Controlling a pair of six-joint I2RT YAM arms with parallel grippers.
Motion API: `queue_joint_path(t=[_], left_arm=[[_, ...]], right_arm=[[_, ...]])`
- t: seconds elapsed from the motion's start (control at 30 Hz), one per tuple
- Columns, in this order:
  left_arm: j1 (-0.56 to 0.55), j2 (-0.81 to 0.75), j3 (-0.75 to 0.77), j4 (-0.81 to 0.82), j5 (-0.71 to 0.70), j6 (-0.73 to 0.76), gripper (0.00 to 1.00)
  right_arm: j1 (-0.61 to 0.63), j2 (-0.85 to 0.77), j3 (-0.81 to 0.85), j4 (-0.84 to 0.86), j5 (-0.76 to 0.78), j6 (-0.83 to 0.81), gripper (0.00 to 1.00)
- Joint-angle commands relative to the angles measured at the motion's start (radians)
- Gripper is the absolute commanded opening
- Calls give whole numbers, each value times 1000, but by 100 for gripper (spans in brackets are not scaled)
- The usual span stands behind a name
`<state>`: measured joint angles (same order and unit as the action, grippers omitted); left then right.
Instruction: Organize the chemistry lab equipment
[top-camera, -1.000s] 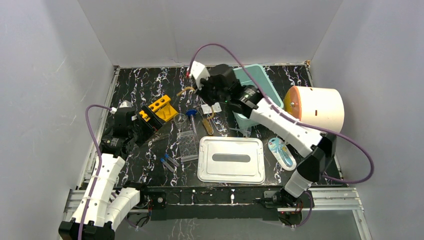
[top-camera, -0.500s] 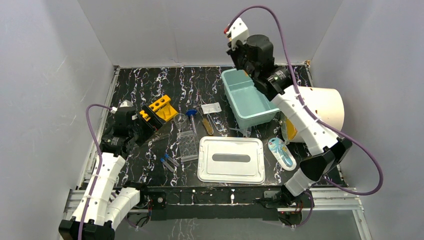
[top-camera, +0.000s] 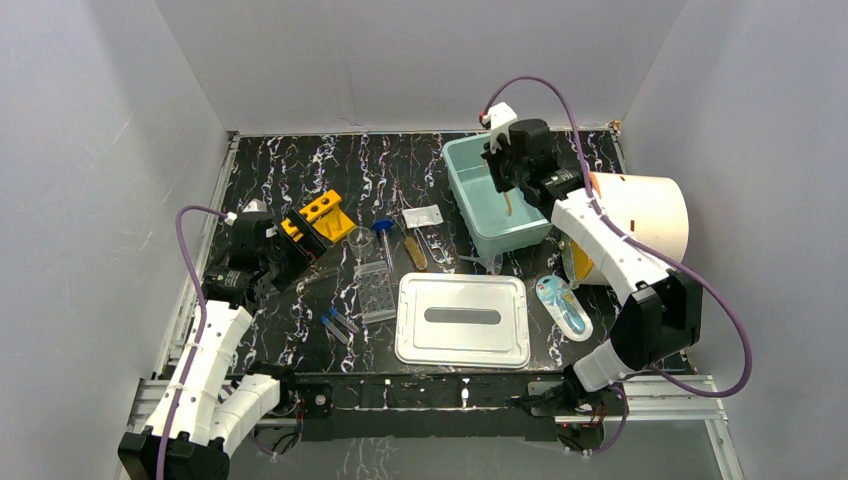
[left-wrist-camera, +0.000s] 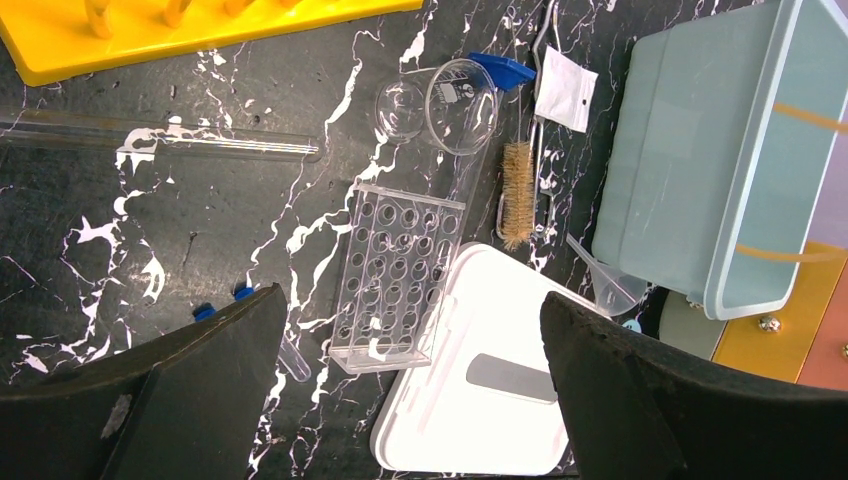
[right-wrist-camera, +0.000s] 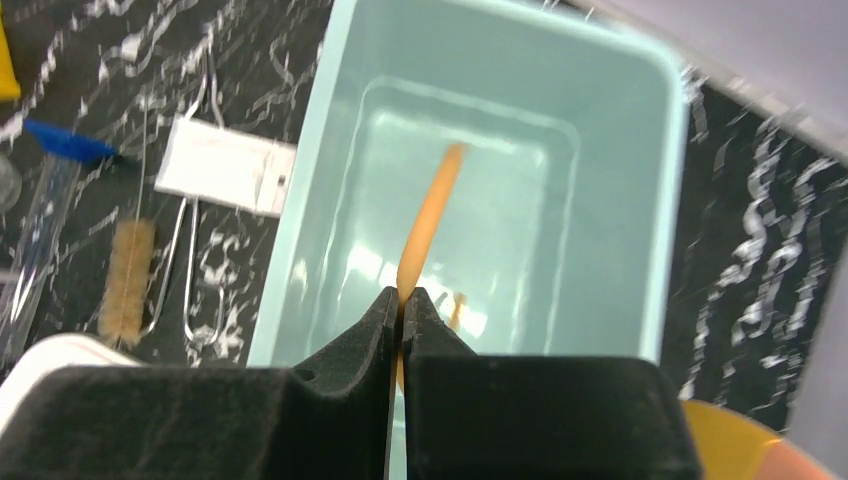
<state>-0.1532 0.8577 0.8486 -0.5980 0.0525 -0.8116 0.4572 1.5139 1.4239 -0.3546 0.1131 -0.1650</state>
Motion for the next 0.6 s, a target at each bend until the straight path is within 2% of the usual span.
queue_joint_path(t=[0.0,0.33,0.57], left_arm=[[-3,-7,10,9,17,9,98],[-3,-24,-1,6,18,3,98],[-3,-34,0,-5,12,4,98]], right_arm=[[-33,-27,-85,98,-132,90,10],[-63,110,-80,110,-254,141,13],[-71,202,-16,90,-248,157,18]])
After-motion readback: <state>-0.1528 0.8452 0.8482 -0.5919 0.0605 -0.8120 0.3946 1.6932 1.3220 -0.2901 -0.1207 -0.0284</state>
